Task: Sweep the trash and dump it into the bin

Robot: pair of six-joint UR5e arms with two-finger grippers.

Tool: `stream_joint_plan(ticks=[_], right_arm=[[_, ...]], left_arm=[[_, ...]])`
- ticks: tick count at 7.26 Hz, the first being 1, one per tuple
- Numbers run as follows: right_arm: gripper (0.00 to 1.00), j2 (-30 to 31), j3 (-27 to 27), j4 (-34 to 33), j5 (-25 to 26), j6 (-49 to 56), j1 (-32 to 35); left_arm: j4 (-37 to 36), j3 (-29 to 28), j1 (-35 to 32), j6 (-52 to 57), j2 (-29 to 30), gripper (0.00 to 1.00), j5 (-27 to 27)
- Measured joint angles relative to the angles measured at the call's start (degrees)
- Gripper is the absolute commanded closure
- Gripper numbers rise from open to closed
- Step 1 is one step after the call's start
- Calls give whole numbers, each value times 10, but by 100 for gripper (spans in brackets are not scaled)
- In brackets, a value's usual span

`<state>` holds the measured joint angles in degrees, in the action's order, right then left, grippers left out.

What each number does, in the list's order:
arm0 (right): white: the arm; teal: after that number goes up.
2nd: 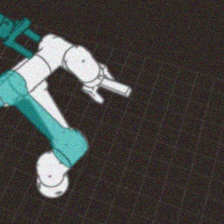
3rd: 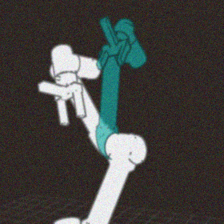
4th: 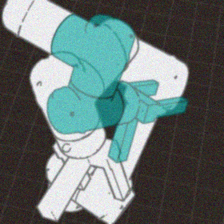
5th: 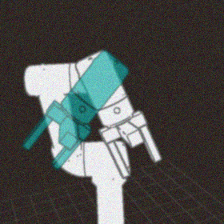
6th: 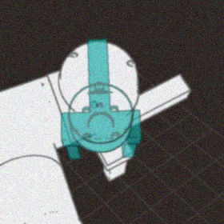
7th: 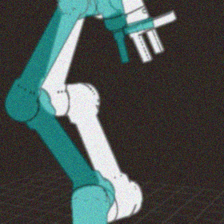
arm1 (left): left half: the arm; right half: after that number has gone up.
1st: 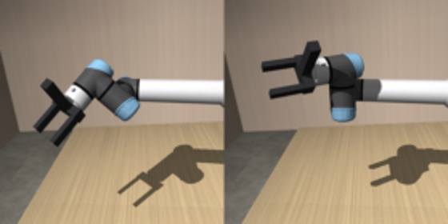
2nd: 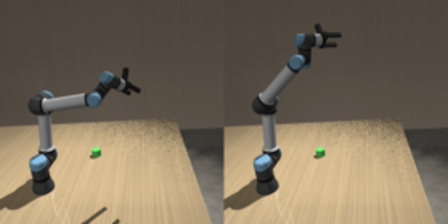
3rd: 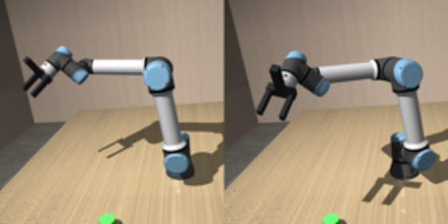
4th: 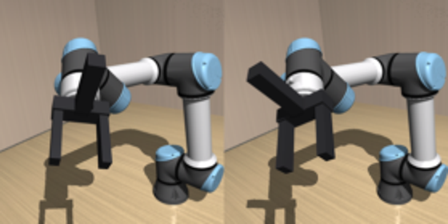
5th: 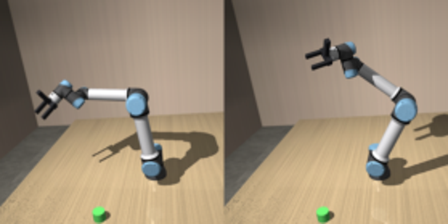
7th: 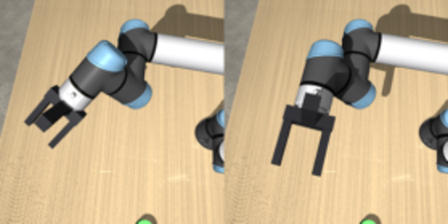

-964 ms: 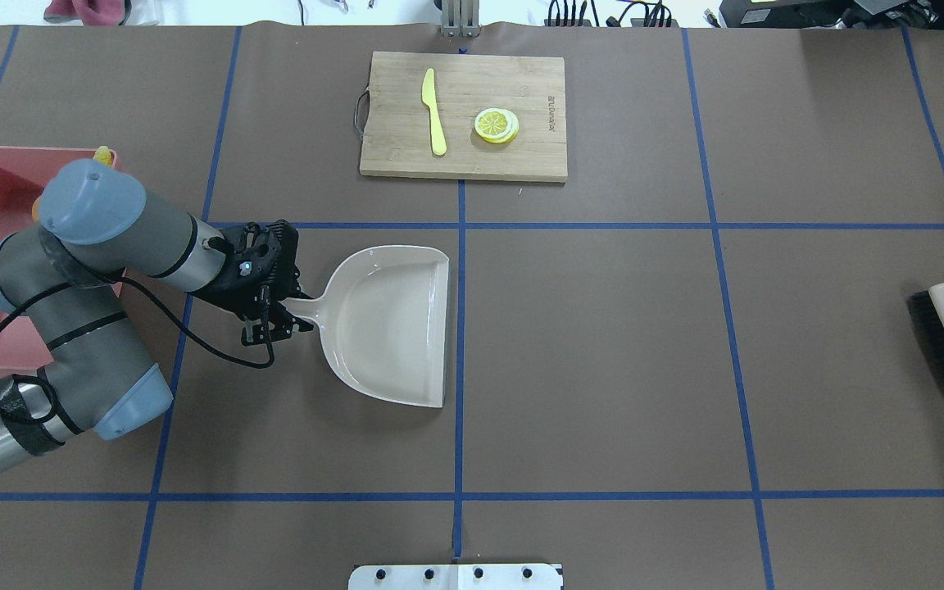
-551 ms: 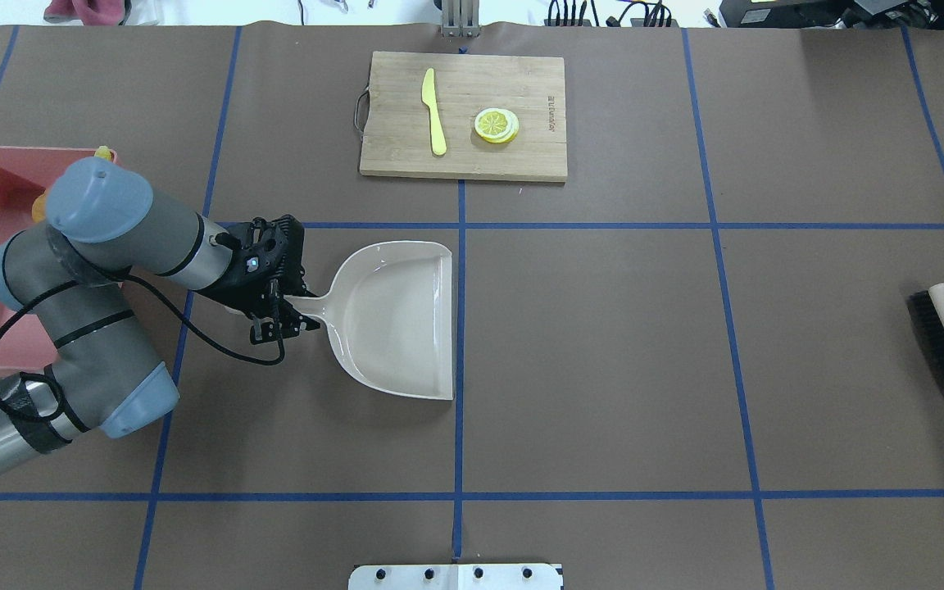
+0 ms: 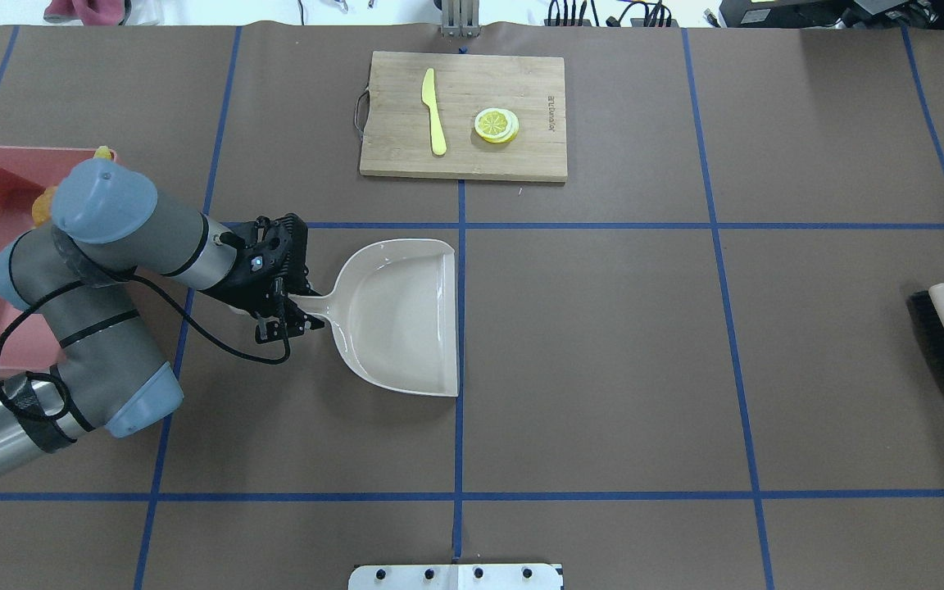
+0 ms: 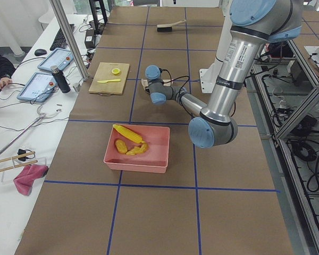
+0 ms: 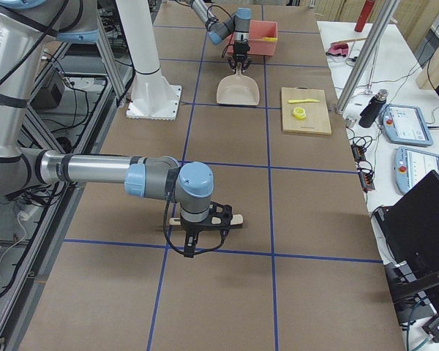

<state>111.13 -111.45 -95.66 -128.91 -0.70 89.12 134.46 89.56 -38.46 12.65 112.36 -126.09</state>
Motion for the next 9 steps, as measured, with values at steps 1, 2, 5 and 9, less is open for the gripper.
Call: stream_joint_plan(ticks=[1, 2, 5, 9], right_arm=[[0, 1, 2, 0, -5, 0, 0], [0, 3, 5, 0, -7, 1, 0], [0, 0, 4, -1, -8, 1, 0], [0, -1, 2, -1, -11, 0, 0]], left_arm=[[11, -5, 1, 1, 0, 100, 6], [17, -7, 1, 2, -1, 100, 9], [24, -8, 1, 4, -3, 100, 11], [39, -6, 1, 5, -8, 100, 11]])
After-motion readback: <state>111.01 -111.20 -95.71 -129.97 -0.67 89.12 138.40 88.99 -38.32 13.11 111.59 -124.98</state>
